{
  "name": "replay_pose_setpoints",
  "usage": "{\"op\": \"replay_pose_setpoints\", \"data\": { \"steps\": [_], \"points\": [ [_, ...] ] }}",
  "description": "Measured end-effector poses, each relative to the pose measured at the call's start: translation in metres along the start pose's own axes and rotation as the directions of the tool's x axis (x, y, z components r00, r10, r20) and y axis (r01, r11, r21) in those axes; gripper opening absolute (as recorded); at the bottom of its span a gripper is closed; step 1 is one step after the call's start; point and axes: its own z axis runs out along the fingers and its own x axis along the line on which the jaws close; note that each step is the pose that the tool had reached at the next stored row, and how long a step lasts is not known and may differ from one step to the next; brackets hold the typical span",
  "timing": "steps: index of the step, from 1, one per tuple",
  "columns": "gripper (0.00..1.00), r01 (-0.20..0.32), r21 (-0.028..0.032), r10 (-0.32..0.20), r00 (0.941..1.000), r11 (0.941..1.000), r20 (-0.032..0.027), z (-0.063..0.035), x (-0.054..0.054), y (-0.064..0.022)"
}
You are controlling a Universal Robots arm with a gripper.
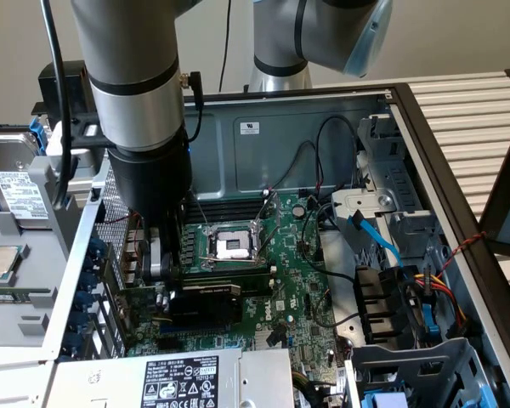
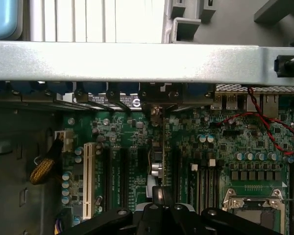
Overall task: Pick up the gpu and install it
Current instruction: 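Press down on the gpu until it lock into place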
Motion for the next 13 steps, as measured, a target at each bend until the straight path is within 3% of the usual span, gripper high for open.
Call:
{"op": "replay_pose_setpoints", "data": {
  "steps": [8, 13],
  "points": [
    [0.11, 0.0, -0.0001, 0.0, 1.0, 1.0, -0.0008, -0.0007, 0.0, 0.0],
    [0.11, 0.0, 0.0, 0.0, 1.0, 1.0, -0.005, -0.0089, -0.0001, -0.0003]
  ]
}}
